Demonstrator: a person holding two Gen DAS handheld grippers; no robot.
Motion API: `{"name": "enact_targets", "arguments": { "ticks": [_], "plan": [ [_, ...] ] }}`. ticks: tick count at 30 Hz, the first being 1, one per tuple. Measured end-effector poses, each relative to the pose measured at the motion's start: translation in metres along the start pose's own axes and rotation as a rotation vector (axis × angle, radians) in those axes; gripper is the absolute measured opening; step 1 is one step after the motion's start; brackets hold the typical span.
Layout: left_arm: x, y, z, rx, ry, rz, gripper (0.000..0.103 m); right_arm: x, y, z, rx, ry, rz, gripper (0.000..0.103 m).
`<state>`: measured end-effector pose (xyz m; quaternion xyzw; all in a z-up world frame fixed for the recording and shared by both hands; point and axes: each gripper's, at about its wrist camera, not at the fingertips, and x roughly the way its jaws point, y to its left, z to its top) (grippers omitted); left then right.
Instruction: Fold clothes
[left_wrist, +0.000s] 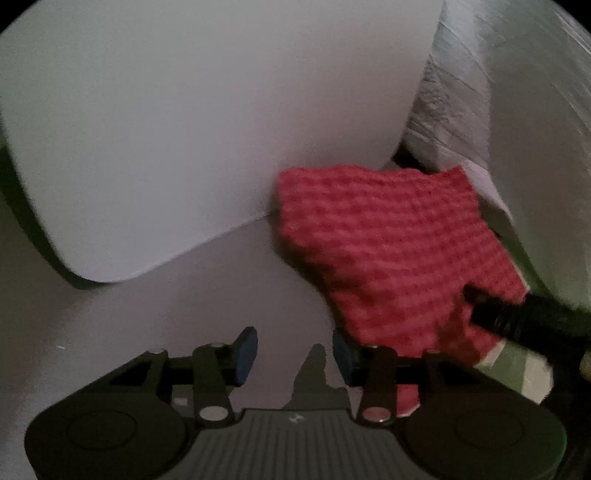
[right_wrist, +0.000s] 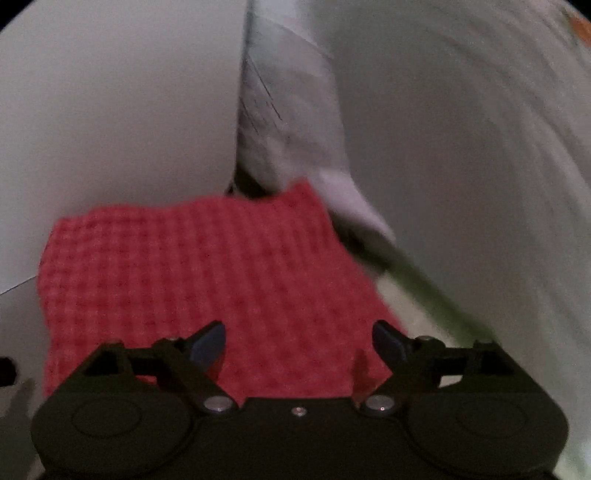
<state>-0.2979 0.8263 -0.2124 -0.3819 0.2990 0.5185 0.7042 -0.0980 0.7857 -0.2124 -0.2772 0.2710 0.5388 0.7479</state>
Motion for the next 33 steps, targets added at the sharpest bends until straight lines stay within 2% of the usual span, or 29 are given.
{"name": "enact_targets", "arguments": {
  "ticks": [2, 5, 8, 10, 15, 19, 22, 28, 33],
  "plan": [
    [0.001, -0.008, -0.004, 0.006, 0.014, -0.009, 0.052, -0.007, -0.004, -0.011, 0.075, 0.036, 0.047, 0.09],
    [-0.002, -0.016, -0.012, 0.035, 0.027, -0.007, 0.056, -0.026, 0.006, -0.032, 0.131, 0.072, 0.072, 0.092],
    [-0.015, -0.022, -0.016, 0.067, 0.021, -0.018, 0.07, -0.047, 0.007, -0.046, 0.174, 0.079, 0.048, 0.095],
    [-0.03, -0.024, -0.019, 0.091, -0.005, -0.02, 0.085, -0.061, 0.004, -0.048, 0.208, 0.081, 0.042, 0.099],
    [-0.084, -0.028, -0.03, 0.181, -0.105, -0.036, 0.1, -0.111, -0.009, -0.054, 0.217, 0.022, 0.021, 0.1],
    [-0.136, -0.028, -0.042, 0.243, -0.161, -0.081, 0.101, -0.163, -0.014, -0.06, 0.21, -0.039, 0.014, 0.101],
    [-0.174, -0.024, -0.057, 0.253, -0.191, -0.118, 0.103, -0.206, -0.011, -0.07, 0.198, -0.085, 0.006, 0.102],
    [-0.24, -0.016, -0.09, 0.236, -0.246, -0.165, 0.103, -0.285, -0.013, -0.1, 0.289, -0.146, -0.005, 0.102],
    [-0.271, -0.017, -0.122, 0.28, -0.297, -0.061, 0.103, -0.329, -0.015, -0.136, 0.305, -0.173, 0.001, 0.102]
  ]
}}
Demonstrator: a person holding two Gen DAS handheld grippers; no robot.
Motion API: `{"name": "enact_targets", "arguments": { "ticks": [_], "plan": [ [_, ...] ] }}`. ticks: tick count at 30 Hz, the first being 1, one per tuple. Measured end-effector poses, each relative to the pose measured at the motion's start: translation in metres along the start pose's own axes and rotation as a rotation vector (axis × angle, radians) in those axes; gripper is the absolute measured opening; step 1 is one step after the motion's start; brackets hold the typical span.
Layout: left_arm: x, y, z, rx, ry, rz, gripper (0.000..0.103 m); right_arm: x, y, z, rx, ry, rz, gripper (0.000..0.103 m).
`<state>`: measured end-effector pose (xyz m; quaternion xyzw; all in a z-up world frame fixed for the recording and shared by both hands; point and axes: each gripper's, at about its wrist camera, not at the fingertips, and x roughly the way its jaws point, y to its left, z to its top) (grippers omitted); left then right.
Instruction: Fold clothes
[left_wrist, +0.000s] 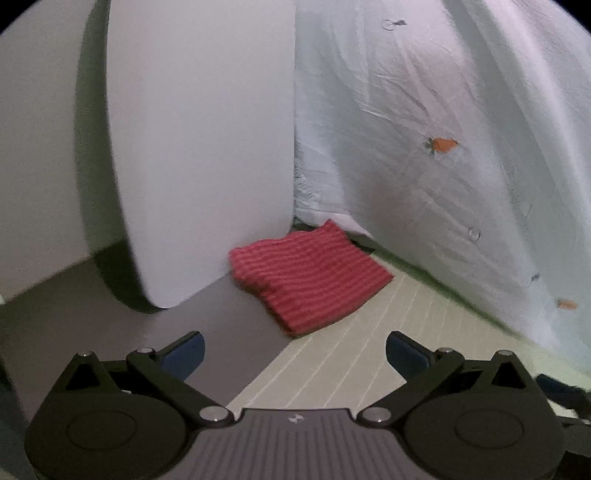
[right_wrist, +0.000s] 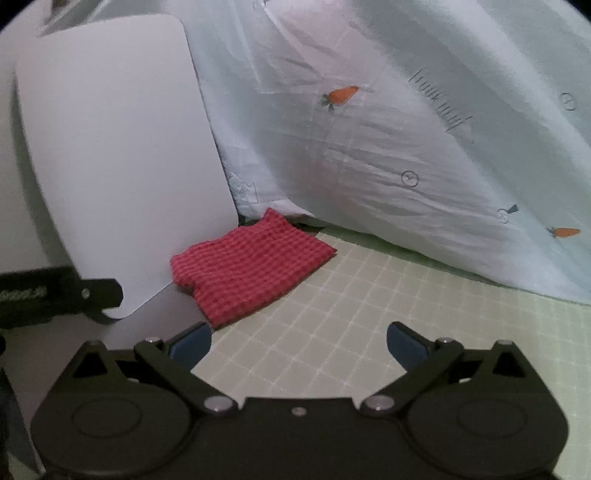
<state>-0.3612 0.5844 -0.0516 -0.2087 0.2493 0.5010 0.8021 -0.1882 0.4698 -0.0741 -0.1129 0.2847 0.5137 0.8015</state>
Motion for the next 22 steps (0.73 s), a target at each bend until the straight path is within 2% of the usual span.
{"name": "enact_targets", "arguments": {
  "ticks": [7, 10, 15, 22],
  "plan": [
    [-0.029, -0.011, -0.026, 0.036, 0.022, -0.033, 0.103, -0.042, -0.02, -0.033, 0.03, 0.04, -0.009, 0.102],
    [-0.04, -0.015, -0.036, 0.05, 0.021, -0.016, 0.103, -0.052, -0.024, -0.042, 0.006, 0.045, -0.021, 0.102],
    [-0.053, -0.015, -0.046, 0.04, 0.03, -0.009, 0.103, -0.066, -0.026, -0.048, 0.002, 0.037, -0.011, 0.102],
    [-0.072, -0.019, -0.054, 0.057, -0.007, 0.002, 0.103, -0.079, -0.027, -0.054, -0.013, 0.016, 0.007, 0.102]
  ]
}}
